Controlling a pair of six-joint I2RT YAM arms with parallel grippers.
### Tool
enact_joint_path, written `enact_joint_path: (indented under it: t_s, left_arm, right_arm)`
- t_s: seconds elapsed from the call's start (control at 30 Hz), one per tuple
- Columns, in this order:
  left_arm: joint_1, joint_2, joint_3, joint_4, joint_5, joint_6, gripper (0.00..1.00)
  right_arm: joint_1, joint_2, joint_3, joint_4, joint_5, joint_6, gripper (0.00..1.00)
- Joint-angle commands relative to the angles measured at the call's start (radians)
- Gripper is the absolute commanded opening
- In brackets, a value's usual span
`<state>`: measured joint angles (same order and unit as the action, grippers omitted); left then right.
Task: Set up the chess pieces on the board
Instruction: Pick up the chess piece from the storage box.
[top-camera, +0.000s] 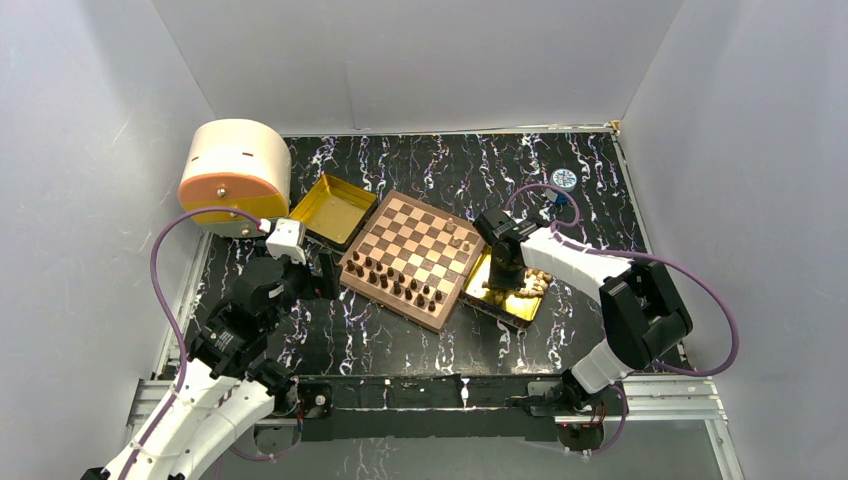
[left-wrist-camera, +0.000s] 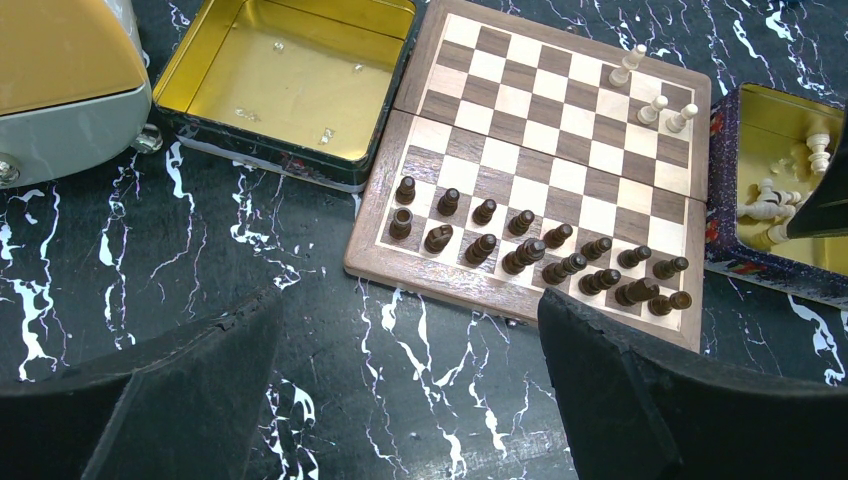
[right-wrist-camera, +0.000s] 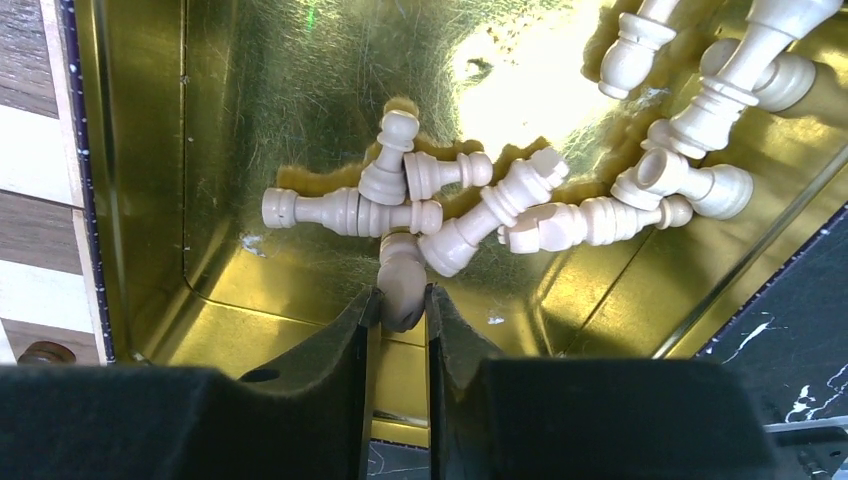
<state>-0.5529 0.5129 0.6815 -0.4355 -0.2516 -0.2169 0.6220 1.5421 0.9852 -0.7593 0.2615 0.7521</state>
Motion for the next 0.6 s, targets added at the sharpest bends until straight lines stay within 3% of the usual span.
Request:
enact_joint_path:
  t_s: [0.0, 0.57]
  left_arm:
    - [-0.004, -0.004, 0.001, 0.001, -0.016, 0.007, 0.95]
    - [-0.004, -0.013, 0.000, 0.001, -0.017, 0.007, 0.95]
  right_arm:
    - [-0.003, -0.050, 0.037, -0.038, 0.039, -0.026, 0.25]
    - [-0.003, 0.006, 0.263, -0.105, 0.087, -0.147, 0.22]
